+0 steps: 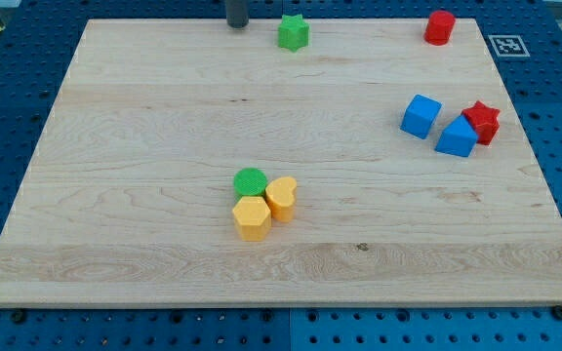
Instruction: Move the green star to the top left of the green circle
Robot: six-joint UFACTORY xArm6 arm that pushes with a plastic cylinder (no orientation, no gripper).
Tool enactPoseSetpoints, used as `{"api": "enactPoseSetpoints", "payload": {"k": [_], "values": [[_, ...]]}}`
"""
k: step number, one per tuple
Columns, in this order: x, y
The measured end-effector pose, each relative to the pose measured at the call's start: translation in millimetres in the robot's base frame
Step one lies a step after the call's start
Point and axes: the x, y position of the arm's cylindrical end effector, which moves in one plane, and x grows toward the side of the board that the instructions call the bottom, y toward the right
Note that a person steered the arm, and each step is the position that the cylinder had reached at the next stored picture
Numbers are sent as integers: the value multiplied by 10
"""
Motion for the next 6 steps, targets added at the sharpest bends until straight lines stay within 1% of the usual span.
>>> {"api": "enactPoseSetpoints", "payload": {"k": [1,2,4,5,6], "values": [[1,122],[3,385],[3,565],[31,738],[159,737]]}}
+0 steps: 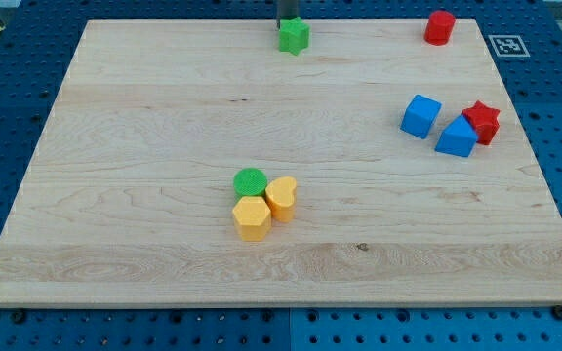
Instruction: Move the green star to the top left of the green circle
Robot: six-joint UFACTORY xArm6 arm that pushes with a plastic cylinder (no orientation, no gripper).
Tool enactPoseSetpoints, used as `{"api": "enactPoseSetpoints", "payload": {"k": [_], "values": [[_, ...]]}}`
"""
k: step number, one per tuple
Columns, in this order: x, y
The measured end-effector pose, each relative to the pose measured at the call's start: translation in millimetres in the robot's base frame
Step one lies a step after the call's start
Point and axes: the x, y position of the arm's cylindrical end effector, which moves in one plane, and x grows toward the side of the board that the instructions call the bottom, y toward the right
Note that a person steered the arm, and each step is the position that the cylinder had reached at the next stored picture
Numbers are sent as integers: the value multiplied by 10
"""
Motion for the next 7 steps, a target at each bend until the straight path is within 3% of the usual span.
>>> {"api": "enactPoseSetpoints", "payload": {"k": [4,7], "values": [[901,726],[908,689]]}}
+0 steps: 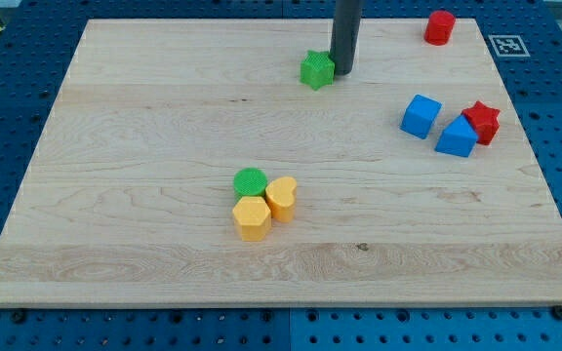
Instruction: Move the green star to the top left of the green circle
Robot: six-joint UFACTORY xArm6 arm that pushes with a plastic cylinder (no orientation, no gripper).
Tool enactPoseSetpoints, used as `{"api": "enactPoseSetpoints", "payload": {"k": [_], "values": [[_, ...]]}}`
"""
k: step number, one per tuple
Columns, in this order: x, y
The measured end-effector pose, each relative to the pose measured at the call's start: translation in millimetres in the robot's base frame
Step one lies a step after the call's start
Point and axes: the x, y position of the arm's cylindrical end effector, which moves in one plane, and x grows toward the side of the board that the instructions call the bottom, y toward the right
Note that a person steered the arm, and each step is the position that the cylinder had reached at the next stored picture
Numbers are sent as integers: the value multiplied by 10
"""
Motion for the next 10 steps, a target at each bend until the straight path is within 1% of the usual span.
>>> {"api": "enactPoseSetpoints", "payload": {"k": [4,6,7,10], "values": [[-26,-1210],[433,-1183],[586,-1183],[1392,-1183]]}}
